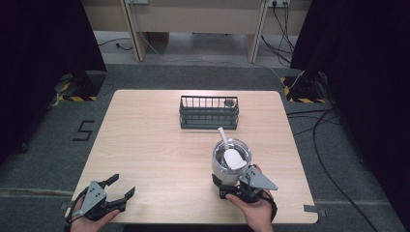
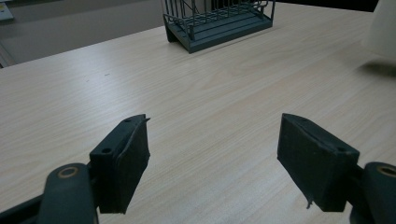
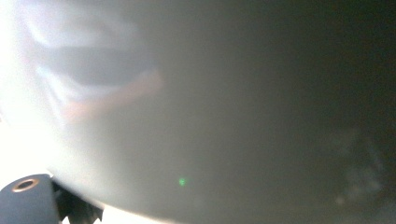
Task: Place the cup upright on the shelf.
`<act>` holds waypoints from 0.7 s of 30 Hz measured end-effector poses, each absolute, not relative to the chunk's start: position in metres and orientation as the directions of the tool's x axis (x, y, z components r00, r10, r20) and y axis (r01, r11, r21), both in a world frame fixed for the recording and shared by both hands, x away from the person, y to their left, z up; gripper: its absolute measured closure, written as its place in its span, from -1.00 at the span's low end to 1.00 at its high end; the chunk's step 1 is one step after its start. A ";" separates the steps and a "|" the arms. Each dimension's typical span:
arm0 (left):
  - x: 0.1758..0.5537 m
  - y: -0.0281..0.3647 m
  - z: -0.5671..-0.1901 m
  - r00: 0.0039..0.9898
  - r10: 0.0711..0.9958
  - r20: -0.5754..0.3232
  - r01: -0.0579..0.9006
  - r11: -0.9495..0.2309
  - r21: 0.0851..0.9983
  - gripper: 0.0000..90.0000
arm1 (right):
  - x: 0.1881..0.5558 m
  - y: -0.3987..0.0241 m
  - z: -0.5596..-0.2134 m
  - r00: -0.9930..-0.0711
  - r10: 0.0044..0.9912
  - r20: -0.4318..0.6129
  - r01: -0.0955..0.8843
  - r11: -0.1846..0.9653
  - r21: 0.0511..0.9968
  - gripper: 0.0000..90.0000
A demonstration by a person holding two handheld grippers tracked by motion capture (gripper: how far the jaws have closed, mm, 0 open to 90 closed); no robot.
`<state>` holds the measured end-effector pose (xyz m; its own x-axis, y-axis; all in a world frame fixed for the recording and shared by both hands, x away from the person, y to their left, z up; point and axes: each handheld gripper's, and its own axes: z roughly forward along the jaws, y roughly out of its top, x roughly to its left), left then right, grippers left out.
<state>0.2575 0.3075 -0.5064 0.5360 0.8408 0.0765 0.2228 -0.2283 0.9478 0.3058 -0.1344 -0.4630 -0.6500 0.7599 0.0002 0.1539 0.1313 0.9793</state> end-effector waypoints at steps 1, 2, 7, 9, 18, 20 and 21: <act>0.257 0.308 -0.506 0.536 0.841 0.076 0.222 -0.228 0.948 -0.46 | 0.307 -0.135 -0.461 -0.650 0.760 0.001 0.154 0.131 0.979 -0.77; 0.257 0.308 -0.506 0.536 0.841 0.076 0.222 -0.228 0.948 -0.46 | 0.307 -0.135 -0.461 -0.650 0.760 0.001 0.154 0.131 0.979 -0.77; 0.257 0.308 -0.506 0.534 0.842 0.076 0.222 -0.226 0.948 -0.46 | 0.316 -0.134 -0.452 -0.641 0.767 -0.019 0.136 0.138 0.981 -0.77; 0.257 0.308 -0.506 0.535 0.842 0.076 0.222 -0.226 0.948 -0.46 | 0.320 -0.134 -0.450 -0.637 0.771 -0.018 0.138 0.138 0.981 -0.77; 0.257 0.309 -0.506 0.533 0.842 0.076 0.221 -0.226 0.949 -0.46 | 0.337 -0.129 -0.438 -0.630 0.776 -0.028 0.132 0.142 0.981 -0.77; 0.257 0.309 -0.506 0.534 0.842 0.076 0.221 -0.225 0.949 -0.46 | 0.339 -0.129 -0.437 -0.630 0.776 -0.028 0.130 0.141 0.981 -0.77; 0.257 0.309 -0.506 0.534 0.842 0.075 0.220 -0.224 0.949 -0.46 | 0.344 -0.128 -0.434 -0.628 0.778 -0.025 0.131 0.137 0.982 -0.77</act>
